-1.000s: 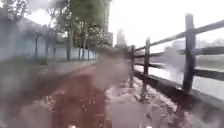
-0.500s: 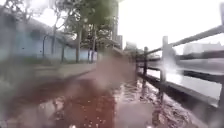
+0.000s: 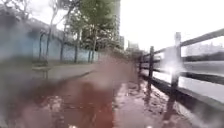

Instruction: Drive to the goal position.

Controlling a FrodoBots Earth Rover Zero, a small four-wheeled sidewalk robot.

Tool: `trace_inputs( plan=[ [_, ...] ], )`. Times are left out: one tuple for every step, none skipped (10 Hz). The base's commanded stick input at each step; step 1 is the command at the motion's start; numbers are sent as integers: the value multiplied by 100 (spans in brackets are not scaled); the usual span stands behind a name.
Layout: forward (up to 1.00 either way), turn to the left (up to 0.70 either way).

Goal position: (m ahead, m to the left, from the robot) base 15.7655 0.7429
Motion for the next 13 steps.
trace_inputs(
  plan=[
    [100,0],
    [100,0],
    [100,0],
    [100,0],
    [100,0],
    [100,0],
    [100,0],
    [100,0],
    [100,0],
    [100,0],
    [100,0],
    [100,0],
    [100,0]
  ],
)
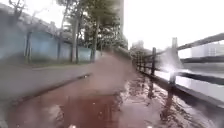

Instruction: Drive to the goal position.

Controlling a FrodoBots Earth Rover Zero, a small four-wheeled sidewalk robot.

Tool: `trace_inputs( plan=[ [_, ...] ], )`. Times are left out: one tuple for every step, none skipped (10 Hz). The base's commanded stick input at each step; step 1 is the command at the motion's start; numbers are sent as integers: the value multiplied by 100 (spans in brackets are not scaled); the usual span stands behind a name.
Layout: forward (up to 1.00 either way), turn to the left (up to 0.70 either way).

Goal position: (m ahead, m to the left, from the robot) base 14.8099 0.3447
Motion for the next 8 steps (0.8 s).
trace_inputs(
  plan=[
    [100,0],
    [100,0],
    [100,0],
    [100,0],
    [100,0],
    [100,0],
    [100,0],
    [100,0]
  ],
)
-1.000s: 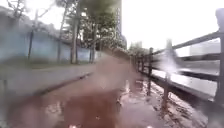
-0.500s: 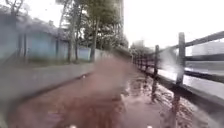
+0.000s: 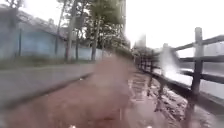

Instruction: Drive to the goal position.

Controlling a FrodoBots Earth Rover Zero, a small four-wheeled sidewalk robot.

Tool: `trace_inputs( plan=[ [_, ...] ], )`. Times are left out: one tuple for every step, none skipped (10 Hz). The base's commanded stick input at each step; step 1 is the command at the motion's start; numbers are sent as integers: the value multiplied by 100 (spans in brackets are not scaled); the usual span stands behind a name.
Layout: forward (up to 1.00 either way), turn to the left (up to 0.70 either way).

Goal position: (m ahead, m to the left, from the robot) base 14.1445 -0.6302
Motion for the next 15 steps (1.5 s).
trace_inputs(
  plan=[
    [100,0],
    [100,0],
    [100,0],
    [100,0],
    [100,0],
    [100,-4],
    [100,-7],
    [100,-30],
    [100,-40],
    [100,-40],
    [100,-40],
    [100,-20],
    [100,0],
    [100,0],
    [100,0]
  ],
)
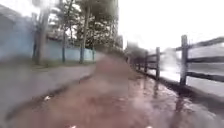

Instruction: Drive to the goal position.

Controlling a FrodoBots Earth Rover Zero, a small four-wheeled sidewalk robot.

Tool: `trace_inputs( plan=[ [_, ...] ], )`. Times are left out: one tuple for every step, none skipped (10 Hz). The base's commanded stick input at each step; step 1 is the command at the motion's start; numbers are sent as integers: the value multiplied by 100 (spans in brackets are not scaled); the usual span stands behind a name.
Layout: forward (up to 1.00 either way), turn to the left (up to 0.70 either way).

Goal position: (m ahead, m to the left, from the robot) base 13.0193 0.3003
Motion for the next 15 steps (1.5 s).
trace_inputs(
  plan=[
    [100,-25],
    [100,-40],
    [100,-36],
    [100,-10],
    [100,0],
    [100,0],
    [100,0],
    [100,0],
    [100,0],
    [100,0],
    [100,0],
    [100,0],
    [100,0],
    [100,0],
    [100,0]
  ],
)
